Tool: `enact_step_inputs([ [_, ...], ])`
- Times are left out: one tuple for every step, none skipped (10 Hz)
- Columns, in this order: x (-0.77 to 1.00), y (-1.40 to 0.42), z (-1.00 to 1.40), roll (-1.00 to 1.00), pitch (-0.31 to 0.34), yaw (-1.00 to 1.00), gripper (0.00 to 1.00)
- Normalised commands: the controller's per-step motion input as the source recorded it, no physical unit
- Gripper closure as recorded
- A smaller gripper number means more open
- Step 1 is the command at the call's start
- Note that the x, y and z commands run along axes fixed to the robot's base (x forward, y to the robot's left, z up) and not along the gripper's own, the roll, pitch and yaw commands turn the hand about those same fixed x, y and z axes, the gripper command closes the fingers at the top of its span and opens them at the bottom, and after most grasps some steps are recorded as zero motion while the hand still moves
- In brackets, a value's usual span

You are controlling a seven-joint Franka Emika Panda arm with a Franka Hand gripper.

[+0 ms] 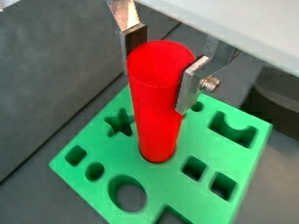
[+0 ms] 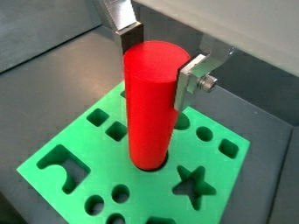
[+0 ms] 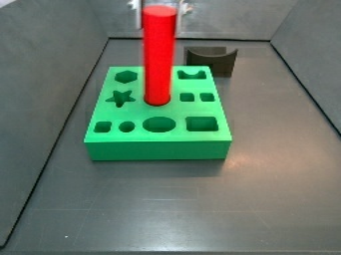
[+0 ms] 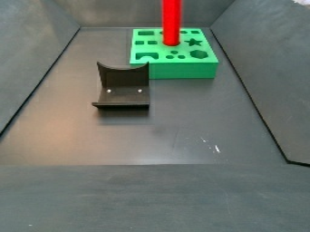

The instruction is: Insert the round object.

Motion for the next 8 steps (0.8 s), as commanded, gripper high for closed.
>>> enact_step_inputs([
  [-0.19,0.0,-0.11,-0.02,-0.026,0.0,1.0],
  [0.0,-0.08,-0.19,-0.04,-0.004,0.0,1.0],
  [0.02,-0.16,-0.17,-0.04,-0.006,-0.01,1.0],
  [0.24,-0.15,-0.22,-0.01,0.0,-0.07,1.0],
  [0.38,-0.04,-0.28,0.0,0.019,-0.07,1.0],
  [0.21,-0.08,-0.26,0.0,0.0,-0.07,1.0],
  [0.0,-0.09,-0.2,0.0,-0.076,-0.12,1.0],
  [-0.01,-0.08,-0.15,-0.03,-0.104,-0.14,1.0],
])
